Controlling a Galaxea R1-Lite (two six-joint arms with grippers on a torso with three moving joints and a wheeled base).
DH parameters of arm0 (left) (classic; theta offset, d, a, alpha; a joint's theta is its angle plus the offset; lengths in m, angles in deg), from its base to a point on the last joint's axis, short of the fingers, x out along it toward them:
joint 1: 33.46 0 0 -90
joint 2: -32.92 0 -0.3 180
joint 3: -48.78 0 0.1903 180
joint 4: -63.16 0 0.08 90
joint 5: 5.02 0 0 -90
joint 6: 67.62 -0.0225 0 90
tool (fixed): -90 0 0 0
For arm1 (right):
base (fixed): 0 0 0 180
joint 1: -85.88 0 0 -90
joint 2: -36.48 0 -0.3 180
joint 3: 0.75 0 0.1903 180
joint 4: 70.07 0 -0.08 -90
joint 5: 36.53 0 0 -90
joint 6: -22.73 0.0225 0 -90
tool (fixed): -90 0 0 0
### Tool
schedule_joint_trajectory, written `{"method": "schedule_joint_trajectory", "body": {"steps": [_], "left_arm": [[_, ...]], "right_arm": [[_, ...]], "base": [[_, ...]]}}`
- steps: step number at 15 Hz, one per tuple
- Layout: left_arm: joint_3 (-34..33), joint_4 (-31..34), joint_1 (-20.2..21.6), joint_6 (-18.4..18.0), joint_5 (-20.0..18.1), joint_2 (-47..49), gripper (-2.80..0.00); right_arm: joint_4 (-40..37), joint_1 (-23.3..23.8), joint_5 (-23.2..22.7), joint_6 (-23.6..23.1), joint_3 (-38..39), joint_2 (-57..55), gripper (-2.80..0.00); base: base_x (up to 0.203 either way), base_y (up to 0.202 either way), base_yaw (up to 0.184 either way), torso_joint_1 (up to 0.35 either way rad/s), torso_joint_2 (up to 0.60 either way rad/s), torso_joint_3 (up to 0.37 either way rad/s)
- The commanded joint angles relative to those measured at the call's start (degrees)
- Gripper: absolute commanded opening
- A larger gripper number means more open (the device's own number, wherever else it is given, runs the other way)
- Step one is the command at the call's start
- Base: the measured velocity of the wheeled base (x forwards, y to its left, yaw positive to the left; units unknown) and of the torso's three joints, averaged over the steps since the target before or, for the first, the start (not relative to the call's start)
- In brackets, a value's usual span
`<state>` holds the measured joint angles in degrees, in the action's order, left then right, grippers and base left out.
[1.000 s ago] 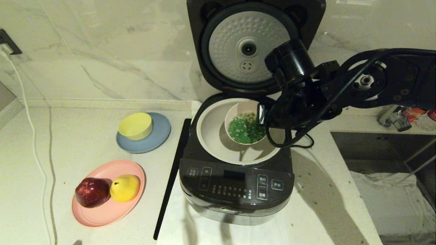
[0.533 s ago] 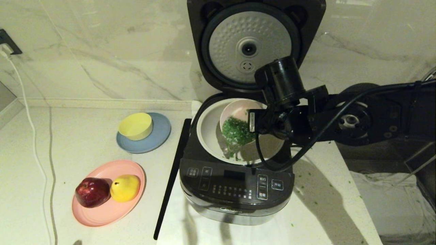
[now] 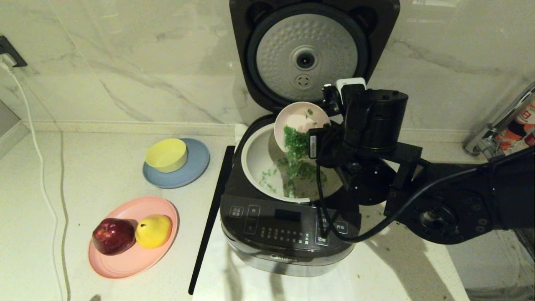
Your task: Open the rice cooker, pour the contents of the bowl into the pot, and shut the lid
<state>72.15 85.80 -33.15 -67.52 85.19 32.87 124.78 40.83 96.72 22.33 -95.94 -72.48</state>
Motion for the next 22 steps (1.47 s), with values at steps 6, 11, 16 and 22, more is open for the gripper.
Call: {"method": "schedule_joint_trajectory", "body": {"steps": [6,11,16,22], "left_arm": [[-0.5,0.0,0.0,0.0,0.0,0.0,-2.80],[-0.5,-0.1,0.0,0.1,0.0,0.0,-2.80],[-0.5,0.0,0.0,0.0,0.0,0.0,-2.80],[-0.5,0.0,0.0,0.0,0.0,0.0,-2.80]], "right_arm": [[28.5,-1.5,0.5,-15.0,6.9,-4.7,-2.80],[35.6,-1.5,0.0,-19.6,9.1,-6.9,-2.80],[36.7,-1.5,-1.8,-23.8,9.2,-7.1,-2.80],[36.7,-2.3,-2.9,-28.4,8.4,-6.2,-2.80]], "base": [[0.000,0.000,0.000,0.000,0.00,0.000],[0.000,0.000,0.000,0.000,0.00,0.000],[0.000,0.000,0.000,0.000,0.00,0.000],[0.000,0.000,0.000,0.000,0.00,0.000]]}}
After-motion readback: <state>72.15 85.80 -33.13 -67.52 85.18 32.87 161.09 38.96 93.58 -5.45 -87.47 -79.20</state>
